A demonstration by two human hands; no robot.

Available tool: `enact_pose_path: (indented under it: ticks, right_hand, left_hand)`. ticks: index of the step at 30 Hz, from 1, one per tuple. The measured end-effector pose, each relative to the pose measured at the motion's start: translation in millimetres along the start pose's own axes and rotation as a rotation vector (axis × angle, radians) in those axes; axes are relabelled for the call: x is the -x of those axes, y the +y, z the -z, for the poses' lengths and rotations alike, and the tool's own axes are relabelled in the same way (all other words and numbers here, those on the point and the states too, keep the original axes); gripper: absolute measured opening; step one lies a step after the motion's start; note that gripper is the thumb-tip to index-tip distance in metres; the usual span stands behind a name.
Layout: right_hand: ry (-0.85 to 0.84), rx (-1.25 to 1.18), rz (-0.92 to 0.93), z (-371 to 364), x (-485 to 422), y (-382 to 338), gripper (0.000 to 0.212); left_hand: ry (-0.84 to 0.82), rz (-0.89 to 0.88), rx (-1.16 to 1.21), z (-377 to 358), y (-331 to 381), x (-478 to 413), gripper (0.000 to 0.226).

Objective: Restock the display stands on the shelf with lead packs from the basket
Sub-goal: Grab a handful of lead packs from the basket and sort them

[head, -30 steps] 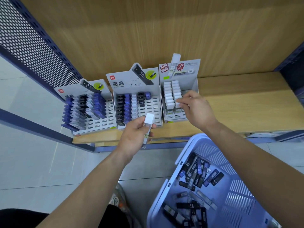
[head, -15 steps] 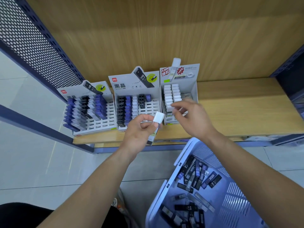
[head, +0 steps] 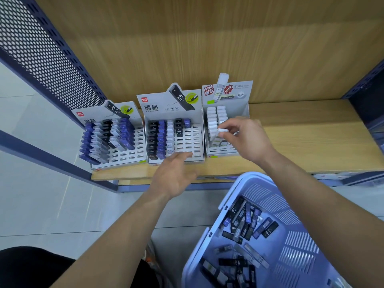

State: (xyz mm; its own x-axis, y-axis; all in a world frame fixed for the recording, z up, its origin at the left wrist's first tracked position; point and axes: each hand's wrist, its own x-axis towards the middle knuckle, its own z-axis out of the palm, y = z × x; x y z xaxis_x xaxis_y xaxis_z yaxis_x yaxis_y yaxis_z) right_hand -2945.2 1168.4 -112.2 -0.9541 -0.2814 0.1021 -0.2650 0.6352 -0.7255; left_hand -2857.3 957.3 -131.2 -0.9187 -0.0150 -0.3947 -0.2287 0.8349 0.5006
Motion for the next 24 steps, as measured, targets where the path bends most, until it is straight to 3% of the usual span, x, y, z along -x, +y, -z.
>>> enact_pose_path:
  ticks: [3,10,24]
  right_hand:
    - [-0.036,0.067,0.014,-6,-4,10,0.004]
    - [-0.056,0.086,0.058,-21,7,23,0.004]
    - [-0.173,0.323,0.072,-17,0,16,0.012]
  left_hand:
    - [-0.101,-0.028,-0.173,-5,-5,-1,0.075]
    - [-0.221,-0.042,-0.269,-18,0,-10,0.084]
    - [-0.251,-0.018,-0.274,-27,-7,-16,0.085]
